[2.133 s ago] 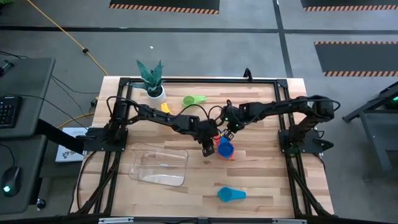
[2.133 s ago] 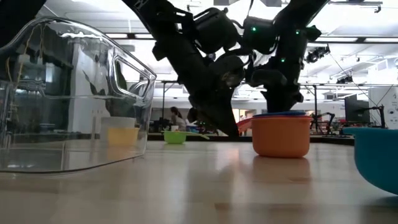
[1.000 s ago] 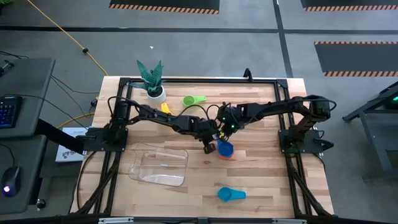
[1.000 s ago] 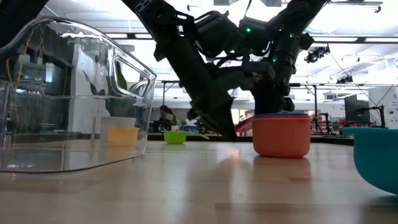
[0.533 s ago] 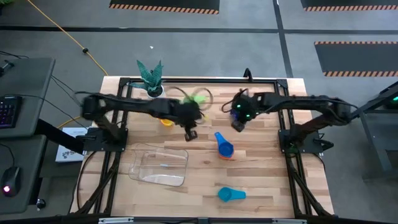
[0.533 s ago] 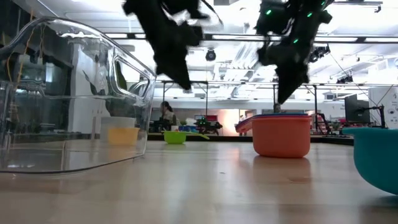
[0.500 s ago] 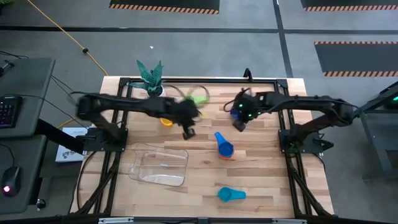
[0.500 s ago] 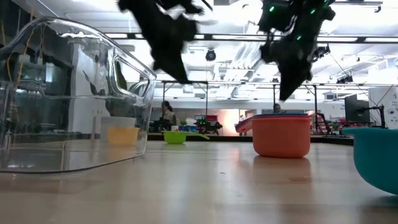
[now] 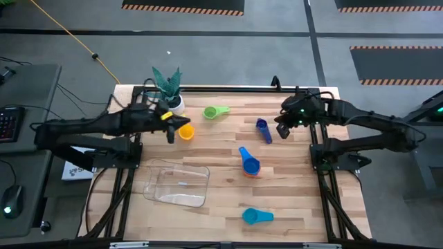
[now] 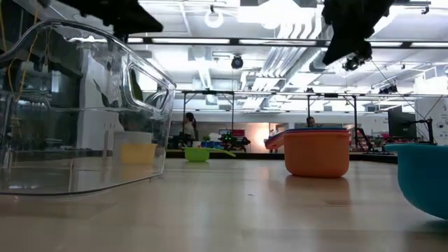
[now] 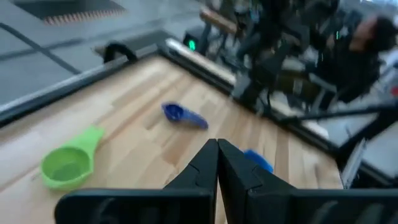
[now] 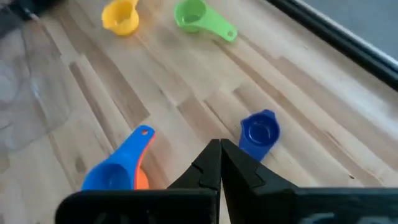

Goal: Nest measuring cups in basket
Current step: Stack the yellow measuring cup on top of the blue measuring cup

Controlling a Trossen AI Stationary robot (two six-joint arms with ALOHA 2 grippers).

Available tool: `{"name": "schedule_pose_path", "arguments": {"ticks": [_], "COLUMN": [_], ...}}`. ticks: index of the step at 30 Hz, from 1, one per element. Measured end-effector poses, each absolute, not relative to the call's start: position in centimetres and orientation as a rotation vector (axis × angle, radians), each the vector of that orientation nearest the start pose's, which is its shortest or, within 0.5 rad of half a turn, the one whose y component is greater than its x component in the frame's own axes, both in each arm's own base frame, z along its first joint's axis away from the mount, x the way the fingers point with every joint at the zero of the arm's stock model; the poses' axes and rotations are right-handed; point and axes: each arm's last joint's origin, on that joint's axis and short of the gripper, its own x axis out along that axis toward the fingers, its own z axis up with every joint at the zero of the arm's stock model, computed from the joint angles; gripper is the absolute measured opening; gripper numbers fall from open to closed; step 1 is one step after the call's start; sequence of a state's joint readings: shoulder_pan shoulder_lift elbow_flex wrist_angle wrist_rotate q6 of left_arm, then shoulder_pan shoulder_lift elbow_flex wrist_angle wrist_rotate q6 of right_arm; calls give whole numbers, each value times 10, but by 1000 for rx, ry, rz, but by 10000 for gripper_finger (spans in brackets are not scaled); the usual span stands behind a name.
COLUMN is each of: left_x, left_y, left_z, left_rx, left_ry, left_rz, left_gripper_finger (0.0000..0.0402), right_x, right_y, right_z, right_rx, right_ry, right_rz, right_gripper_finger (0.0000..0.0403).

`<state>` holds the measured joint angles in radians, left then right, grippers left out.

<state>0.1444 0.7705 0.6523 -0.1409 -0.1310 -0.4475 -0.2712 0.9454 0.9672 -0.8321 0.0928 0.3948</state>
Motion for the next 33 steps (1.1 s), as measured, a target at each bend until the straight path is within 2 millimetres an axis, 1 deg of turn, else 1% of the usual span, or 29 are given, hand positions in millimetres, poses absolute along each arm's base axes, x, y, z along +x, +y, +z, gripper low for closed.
{"name": "schedule_pose_path", "arguments": {"ticks": [3,6,8,10,13,15,18,19,21,23,26,29,31,33], "left_x": [163,162,165,168,175,180,186,188,189,194,198,206,212,219], "left_y": [29,29,29,31,38,44,58,62,70,75,78,79,78,78], "left_z": [290,287,285,282,285,286,281,277,263,248,223,202,193,188], "left_rx": [-456,-457,-434,-384,-297,-213,-138,-127,-126,-113,5,139,214,268], "left_ry": [169,188,222,324,489,629,857,924,1071,1190,1336,1394,1424,1413], "left_rz": [364,379,381,400,446,459,481,487,468,393,259,123,42,13], "left_gripper_finger": [0,1,9,26,62,90,136,150,178,201,220,225,225,225], "right_x": [164,164,165,166,168,168,168,169,169,169,169,169,169,169], "right_y": [-49,-49,-49,-50,-50,-50,-50,-50,-50,-50,-50,-50,-50,-50], "right_z": [317,317,317,316,315,315,316,316,316,316,317,317,316,316], "right_rx": [451,455,456,457,464,467,479,482,482,483,483,483,485,485], "right_ry": [699,693,696,703,706,702,689,686,682,678,677,677,677,677], "right_rz": [-515,-520,-520,-522,-521,-523,-525,-527,-526,-525,-525,-525,-527,-526], "right_gripper_finger": [0,0,0,0,0,0,0,0,0,0,0,0,0,0]}}
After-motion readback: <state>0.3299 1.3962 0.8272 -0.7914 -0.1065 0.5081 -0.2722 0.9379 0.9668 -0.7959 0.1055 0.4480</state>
